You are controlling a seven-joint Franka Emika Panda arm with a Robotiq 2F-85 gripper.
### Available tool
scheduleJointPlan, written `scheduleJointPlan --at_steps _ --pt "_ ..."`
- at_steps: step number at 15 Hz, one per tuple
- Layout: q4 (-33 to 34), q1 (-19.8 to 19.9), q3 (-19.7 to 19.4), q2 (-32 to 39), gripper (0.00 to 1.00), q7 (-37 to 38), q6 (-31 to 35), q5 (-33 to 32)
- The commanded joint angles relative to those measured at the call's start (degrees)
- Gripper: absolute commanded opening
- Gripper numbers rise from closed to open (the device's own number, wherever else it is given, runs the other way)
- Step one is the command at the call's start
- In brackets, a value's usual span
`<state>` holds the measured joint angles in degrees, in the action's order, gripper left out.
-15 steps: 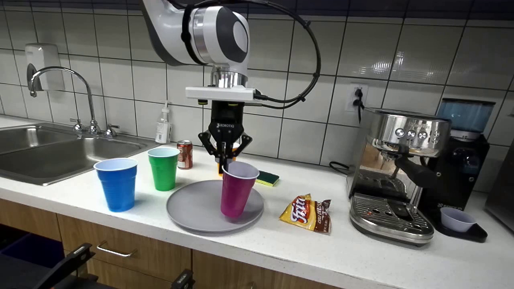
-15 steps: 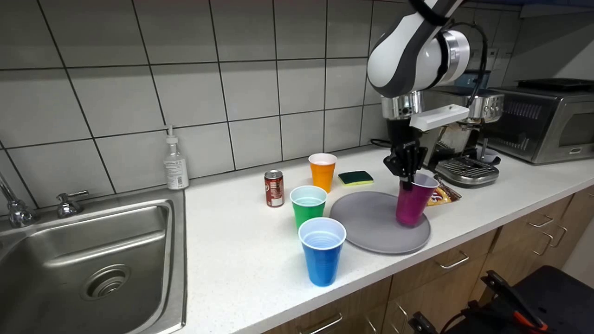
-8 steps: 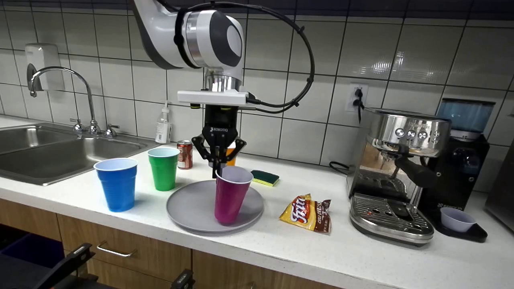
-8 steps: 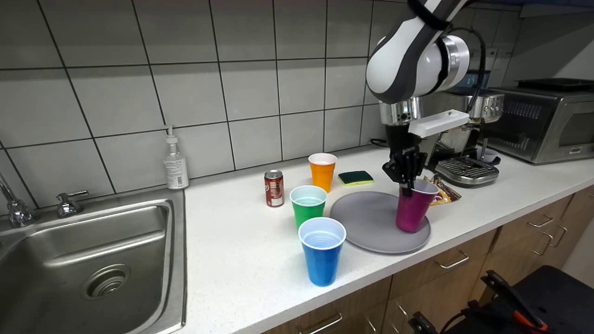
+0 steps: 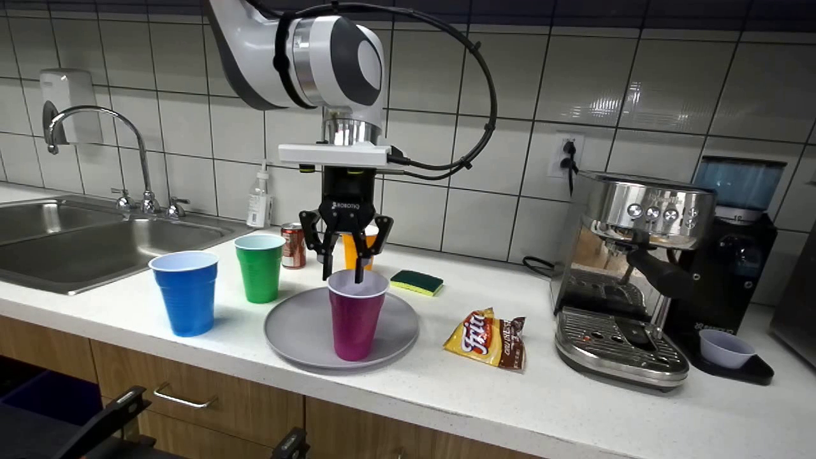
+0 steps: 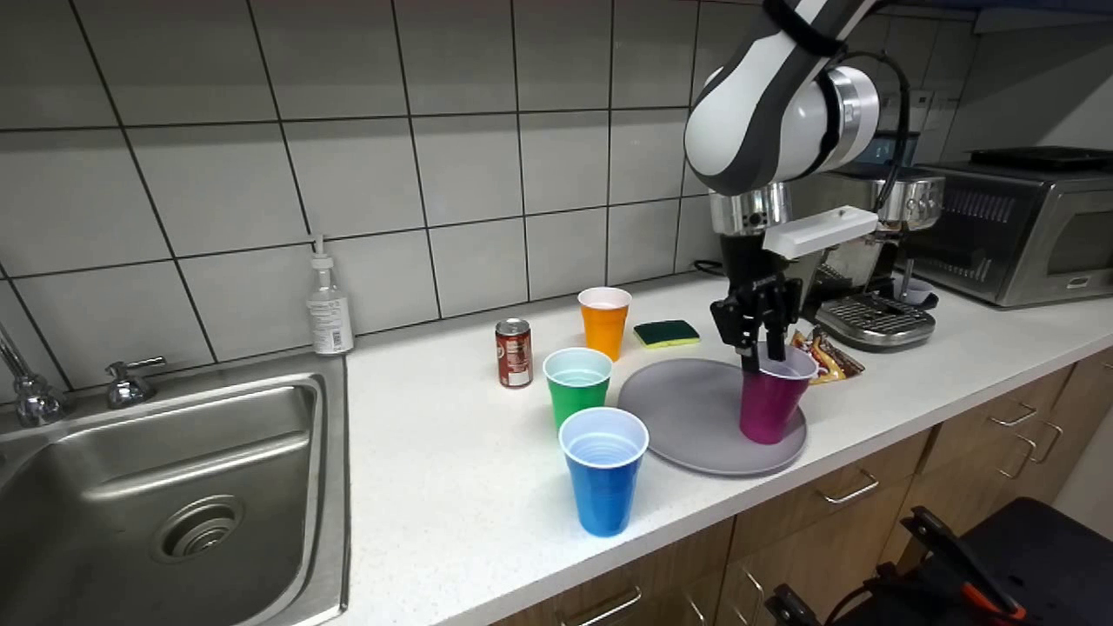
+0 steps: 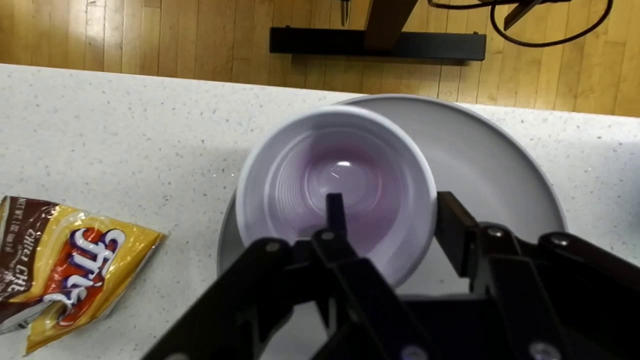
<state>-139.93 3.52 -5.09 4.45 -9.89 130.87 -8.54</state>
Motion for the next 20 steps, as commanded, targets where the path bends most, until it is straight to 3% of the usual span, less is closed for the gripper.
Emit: scheduleJointPlan --at_steps 1,4,11,20 --pt "-1.45 0.12 0.47 -3.08 0.81 0.95 0.46 -0.32" --pt "-1.59 0.13 0.55 -4.54 1.00 0.18 0.25 0.41" --pt "0.37 -0.08 0.75 -5.48 1.00 0.39 0.65 1.01" --pt "9.21 -0.90 1.64 0.97 1.00 4.58 2.28 5.53"
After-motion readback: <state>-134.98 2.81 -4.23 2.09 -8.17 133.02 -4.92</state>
